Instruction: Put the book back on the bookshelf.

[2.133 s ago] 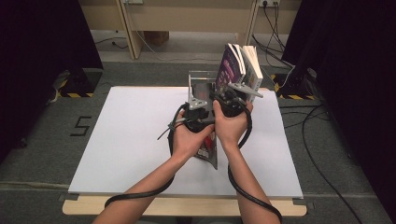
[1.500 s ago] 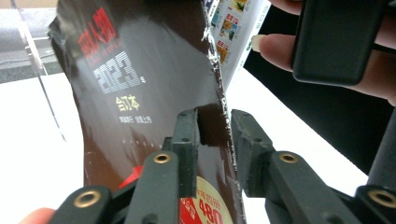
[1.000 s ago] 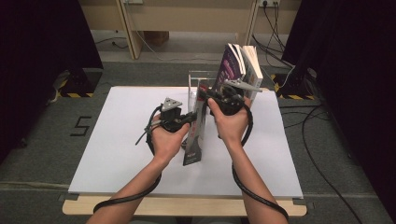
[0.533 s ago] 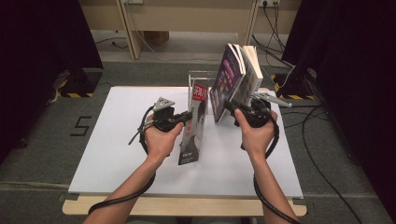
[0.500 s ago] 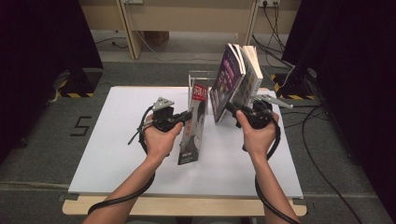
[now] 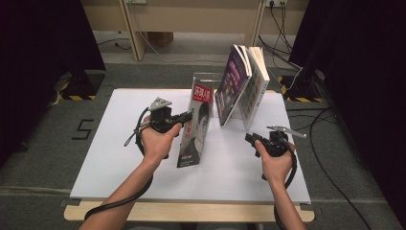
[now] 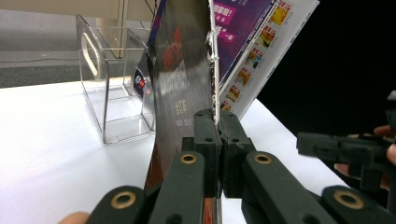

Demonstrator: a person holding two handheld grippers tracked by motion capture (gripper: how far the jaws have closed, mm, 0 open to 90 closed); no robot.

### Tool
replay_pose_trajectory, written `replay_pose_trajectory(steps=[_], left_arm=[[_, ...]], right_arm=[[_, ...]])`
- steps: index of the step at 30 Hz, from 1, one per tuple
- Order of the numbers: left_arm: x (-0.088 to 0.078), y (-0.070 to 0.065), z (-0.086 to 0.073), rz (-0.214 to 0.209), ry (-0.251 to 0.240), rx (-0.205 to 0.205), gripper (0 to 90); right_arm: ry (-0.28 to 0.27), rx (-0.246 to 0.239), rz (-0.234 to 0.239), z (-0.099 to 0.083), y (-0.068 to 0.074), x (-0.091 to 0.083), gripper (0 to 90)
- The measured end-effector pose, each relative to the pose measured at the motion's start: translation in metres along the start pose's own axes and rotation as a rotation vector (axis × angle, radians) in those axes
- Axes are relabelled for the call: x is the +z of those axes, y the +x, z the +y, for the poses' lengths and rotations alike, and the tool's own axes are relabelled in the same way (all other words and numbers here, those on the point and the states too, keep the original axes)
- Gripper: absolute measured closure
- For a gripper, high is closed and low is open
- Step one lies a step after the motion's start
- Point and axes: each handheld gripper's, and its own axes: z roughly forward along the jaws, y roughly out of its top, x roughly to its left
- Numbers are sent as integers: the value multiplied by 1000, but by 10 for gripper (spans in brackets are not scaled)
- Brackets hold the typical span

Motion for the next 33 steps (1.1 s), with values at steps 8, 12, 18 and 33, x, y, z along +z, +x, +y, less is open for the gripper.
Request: replay_pose_trajectory(steps=[8,12,18,33], left_arm=[[-5,0,14,-8,-44,18,877],[-3,-1,23,-3,-64,34,876],[0,3,36,8,-98,42,876],[19,6,53,55,-152,62,876]], right_arm=[[48,27,-22,-24,-18,1,629],[49,29,-31,-30,-21,0,629],[44,26,-45,-32,-27,0,631],[42,39,-63,-36,-36,-1,630]])
